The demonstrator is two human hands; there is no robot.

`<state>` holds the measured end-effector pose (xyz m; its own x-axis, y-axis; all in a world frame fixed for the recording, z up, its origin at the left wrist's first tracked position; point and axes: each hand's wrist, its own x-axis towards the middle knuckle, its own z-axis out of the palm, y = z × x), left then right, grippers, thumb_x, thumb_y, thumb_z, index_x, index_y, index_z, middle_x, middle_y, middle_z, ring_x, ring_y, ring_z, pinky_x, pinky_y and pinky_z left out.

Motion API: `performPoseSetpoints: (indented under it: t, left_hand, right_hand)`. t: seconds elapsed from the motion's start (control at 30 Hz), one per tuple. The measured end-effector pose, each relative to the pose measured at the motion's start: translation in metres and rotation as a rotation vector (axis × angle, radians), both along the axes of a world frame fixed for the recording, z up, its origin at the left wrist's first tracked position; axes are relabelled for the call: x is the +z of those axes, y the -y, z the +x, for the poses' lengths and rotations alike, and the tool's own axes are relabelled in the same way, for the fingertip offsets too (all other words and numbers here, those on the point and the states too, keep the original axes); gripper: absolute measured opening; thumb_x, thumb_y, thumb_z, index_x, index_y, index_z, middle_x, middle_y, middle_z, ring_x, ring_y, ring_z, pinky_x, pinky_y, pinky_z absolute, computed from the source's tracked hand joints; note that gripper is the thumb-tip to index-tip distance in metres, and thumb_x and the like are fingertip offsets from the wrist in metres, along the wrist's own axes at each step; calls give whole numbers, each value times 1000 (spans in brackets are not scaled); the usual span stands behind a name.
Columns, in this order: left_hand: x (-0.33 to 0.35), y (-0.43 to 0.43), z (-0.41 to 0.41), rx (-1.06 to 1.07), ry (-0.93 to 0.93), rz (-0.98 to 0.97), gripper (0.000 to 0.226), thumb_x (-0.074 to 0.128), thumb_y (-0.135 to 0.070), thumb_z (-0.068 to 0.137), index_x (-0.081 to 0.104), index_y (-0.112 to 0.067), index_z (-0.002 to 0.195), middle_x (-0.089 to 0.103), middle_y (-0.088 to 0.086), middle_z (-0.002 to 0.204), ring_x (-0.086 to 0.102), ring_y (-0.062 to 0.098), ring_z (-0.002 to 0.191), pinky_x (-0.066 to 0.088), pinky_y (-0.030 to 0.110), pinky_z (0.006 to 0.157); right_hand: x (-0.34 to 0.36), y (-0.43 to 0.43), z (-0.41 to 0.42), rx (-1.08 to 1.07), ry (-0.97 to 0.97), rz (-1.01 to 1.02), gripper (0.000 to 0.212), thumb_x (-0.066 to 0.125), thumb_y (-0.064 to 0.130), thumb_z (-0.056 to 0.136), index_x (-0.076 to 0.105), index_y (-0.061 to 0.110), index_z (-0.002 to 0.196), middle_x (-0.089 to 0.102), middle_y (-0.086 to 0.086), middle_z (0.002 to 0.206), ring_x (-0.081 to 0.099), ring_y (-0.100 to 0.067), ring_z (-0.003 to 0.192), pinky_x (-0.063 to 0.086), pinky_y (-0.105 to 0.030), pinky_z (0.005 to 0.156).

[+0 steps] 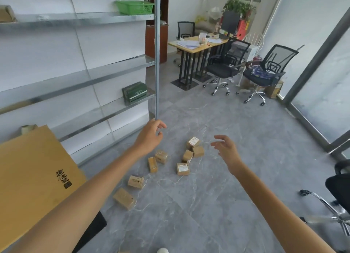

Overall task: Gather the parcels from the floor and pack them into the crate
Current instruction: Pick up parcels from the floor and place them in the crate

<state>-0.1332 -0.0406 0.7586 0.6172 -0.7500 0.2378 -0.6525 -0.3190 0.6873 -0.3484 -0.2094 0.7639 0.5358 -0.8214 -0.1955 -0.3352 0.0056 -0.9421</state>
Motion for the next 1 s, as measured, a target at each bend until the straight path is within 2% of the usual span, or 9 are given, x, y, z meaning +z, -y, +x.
performPoseSetpoints:
  t: [0.1, 0.27, 0.47, 0.6, 0.7, 0.77, 0.87, 0.93, 1.0]
  left_hand:
    - [-4, 43, 31, -12, -8, 0, 25, 55, -3, 87, 55, -26, 97, 53, -5, 103, 51, 7, 94, 40, 21, 81]
    - [-19, 112, 64, -43, -44, 27, 24, 56, -5, 88, 55, -27, 96, 52, -7, 102, 52, 7, 95, 40, 17, 78]
    - [-45, 206, 103, -58, -70, 81, 21, 55, -3, 88, 60, -18, 102, 58, 1, 107, 54, 12, 97, 46, 25, 85]
    - [-63, 272, 135, -9, -114, 91, 22, 53, -3, 88, 58, -22, 99, 55, -4, 104, 53, 9, 96, 40, 13, 76]
    - [-80, 309, 157, 51, -156, 57, 27, 50, -1, 87, 56, -26, 96, 55, -7, 102, 53, 7, 93, 36, 9, 73]
    - [-100, 326, 173, 95, -185, 50, 27, 50, -1, 86, 57, -25, 96, 55, -7, 101, 53, 6, 91, 36, 10, 73]
    - [-146, 343, 194, 123, -214, 83, 23, 51, -1, 87, 60, -18, 99, 56, -5, 101, 54, 7, 90, 39, 14, 76]
    - [-198, 352, 210, 122, -246, 134, 22, 51, 1, 87, 61, -13, 101, 58, -2, 102, 55, 10, 91, 41, 20, 81]
    - [-261, 359, 227, 118, -273, 184, 22, 51, 1, 88, 62, -13, 100, 58, -2, 100, 55, 10, 92, 39, 20, 79]
  right_hand:
    - [-6, 36, 28, -4, -8, 13, 29, 46, 2, 91, 54, 12, 117, 66, -6, 98, 54, -20, 96, 41, -37, 92]
    - [-19, 98, 65, -27, -14, 49, 26, 49, 3, 90, 55, 19, 109, 66, -9, 102, 57, -22, 96, 42, -33, 87]
    - [-38, 184, 117, -9, -23, 101, 25, 47, 0, 90, 56, 16, 107, 66, -3, 90, 56, -19, 90, 40, -29, 79]
    - [-57, 248, 158, 13, -51, 151, 25, 46, -3, 91, 56, 13, 108, 65, -6, 90, 54, -21, 87, 41, -28, 70]
    - [-74, 288, 186, 4, -79, 224, 27, 48, -1, 91, 53, 13, 113, 64, -5, 87, 56, -22, 89, 46, -39, 88]
    - [-93, 314, 206, -9, -98, 263, 26, 49, -1, 90, 53, 14, 111, 65, -9, 90, 56, -23, 90, 44, -43, 95]
    - [-135, 341, 229, -13, -173, 281, 25, 49, -1, 88, 55, 17, 106, 63, -14, 96, 55, -23, 89, 44, -40, 88]
    - [-186, 355, 242, -11, -243, 295, 25, 47, -1, 88, 56, 16, 104, 63, -14, 96, 56, -23, 88, 44, -37, 85]
    - [-247, 366, 253, -9, -338, 308, 25, 45, 0, 89, 57, 17, 103, 65, -16, 102, 57, -26, 90, 46, -42, 90]
